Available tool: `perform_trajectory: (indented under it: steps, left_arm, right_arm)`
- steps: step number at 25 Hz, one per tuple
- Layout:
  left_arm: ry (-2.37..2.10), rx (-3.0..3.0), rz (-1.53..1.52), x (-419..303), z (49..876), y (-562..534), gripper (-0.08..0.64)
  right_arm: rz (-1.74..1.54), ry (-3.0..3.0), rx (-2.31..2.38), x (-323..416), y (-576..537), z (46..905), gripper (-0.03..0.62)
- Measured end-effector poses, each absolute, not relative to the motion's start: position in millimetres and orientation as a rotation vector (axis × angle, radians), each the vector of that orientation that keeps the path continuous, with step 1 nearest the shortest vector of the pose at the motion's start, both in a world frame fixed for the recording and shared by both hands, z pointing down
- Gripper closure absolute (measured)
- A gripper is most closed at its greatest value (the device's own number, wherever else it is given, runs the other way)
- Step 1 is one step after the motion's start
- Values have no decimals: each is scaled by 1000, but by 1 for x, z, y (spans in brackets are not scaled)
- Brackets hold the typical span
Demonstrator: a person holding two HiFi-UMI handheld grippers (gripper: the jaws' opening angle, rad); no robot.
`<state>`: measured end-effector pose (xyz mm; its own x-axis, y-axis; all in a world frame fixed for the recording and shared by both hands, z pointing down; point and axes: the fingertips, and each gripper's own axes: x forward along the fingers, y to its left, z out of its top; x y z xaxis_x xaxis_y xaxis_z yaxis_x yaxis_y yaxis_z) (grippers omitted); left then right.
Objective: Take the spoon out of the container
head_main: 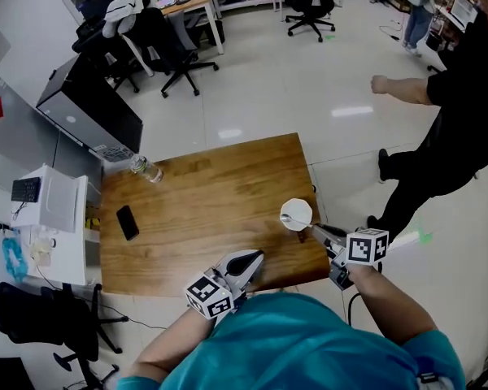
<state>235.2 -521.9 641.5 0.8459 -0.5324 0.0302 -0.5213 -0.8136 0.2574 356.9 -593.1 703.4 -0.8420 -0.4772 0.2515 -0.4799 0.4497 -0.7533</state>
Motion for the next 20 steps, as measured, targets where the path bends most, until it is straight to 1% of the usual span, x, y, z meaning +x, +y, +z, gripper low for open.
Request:
perform_trajectory:
  steps: [4, 8, 13, 17, 20]
  left_arm:
    - [-867, 2792, -98, 222, 622, -496, 561]
    - [-903, 2799, -193, 175, 601, -463, 561]
    - [-881, 2853, -269, 85, 596, -408, 561]
    - [-811, 2919, -241, -1, 586, -358, 561]
    - [-778, 2942, -200, -53, 580, -328, 561]
  right_arm:
    - [1414, -2792, 770, 348, -560, 666, 545]
    - [1389, -2873, 671, 301, -515, 640, 545]
    - [1310, -2961, 588, 206, -449, 627, 545]
    - [1290, -3047, 544, 114, -396, 607, 545]
    - [1313, -3081, 525, 60, -361, 587, 545]
